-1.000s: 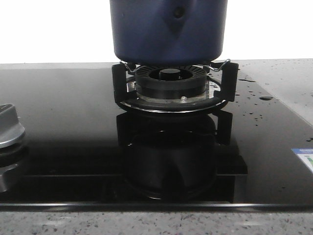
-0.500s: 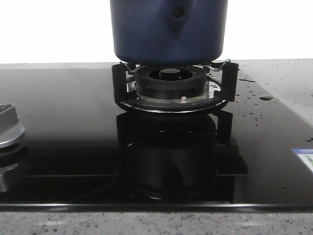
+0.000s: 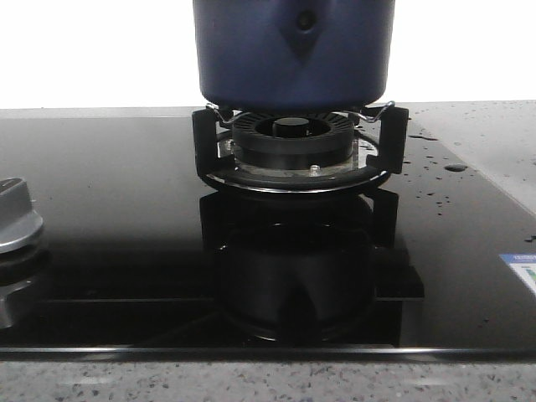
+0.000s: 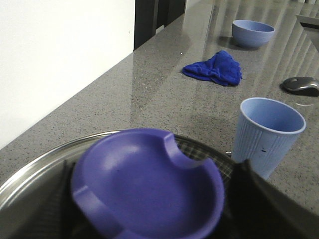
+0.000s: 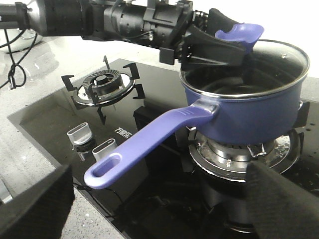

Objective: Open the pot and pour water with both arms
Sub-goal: 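Grasp the purple lid knob with the left gripper and lift the lid, then grasp the light blue ribbed cup with the right gripper and lift it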

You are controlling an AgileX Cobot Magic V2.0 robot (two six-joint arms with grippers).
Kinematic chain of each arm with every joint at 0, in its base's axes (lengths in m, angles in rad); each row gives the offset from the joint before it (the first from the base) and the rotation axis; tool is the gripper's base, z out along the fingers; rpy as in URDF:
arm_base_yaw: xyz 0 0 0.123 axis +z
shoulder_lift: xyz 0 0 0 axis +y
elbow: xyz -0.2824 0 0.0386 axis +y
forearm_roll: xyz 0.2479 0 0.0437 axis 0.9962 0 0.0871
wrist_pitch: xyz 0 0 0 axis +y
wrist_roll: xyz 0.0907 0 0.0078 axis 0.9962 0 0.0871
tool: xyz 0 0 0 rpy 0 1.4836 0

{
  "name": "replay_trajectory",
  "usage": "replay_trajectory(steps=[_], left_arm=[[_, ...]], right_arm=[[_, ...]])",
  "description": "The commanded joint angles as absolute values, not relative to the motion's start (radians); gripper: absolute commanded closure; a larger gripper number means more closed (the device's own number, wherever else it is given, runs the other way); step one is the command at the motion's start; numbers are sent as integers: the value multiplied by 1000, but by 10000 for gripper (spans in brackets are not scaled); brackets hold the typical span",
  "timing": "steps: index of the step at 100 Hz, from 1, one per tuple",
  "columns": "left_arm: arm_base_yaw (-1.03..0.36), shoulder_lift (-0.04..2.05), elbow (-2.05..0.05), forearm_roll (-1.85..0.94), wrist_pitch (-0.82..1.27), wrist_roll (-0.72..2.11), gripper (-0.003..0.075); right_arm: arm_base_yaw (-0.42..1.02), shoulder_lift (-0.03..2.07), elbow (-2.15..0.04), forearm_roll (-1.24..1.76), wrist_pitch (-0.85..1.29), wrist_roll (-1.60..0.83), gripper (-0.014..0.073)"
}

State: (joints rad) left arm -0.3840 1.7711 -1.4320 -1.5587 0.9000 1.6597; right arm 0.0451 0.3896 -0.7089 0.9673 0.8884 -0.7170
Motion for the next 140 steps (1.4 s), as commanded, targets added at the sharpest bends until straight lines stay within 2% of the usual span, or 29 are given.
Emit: replay_trajectory(steps=[1,16,27,58,86,97,114,140], left_arm=[[-392,1736,-1463,-1626,921,1655,336],[-392,1736,-1461,-1680,927,1655,470],[-385,1729,-1463,-1735,935,1655,510],[-360,1609,-1484,-1735,946,1650,510],[-290,1451,-1484,-1651,960,1563,510],[-284,1416,-1484,-1646,974,1563,510],[-284,1402,-1484,-1644,981,1563,510],[-284,1404,-1484,-1644,981,1563,510]], right_arm=[[39,409,-743,1007,847,-725,-3],[39,409,-743,1007,846,-725,-3],[39,409,-743,990,809,-725,-3],[39,409,-743,650,537,-703,-3],[39,409,-683,183,487,-369,-3],[39,409,-584,168,413,-347,-3],[39,409,-415,184,171,-307,-3],[39,411,-269,224,-89,-307,-3]])
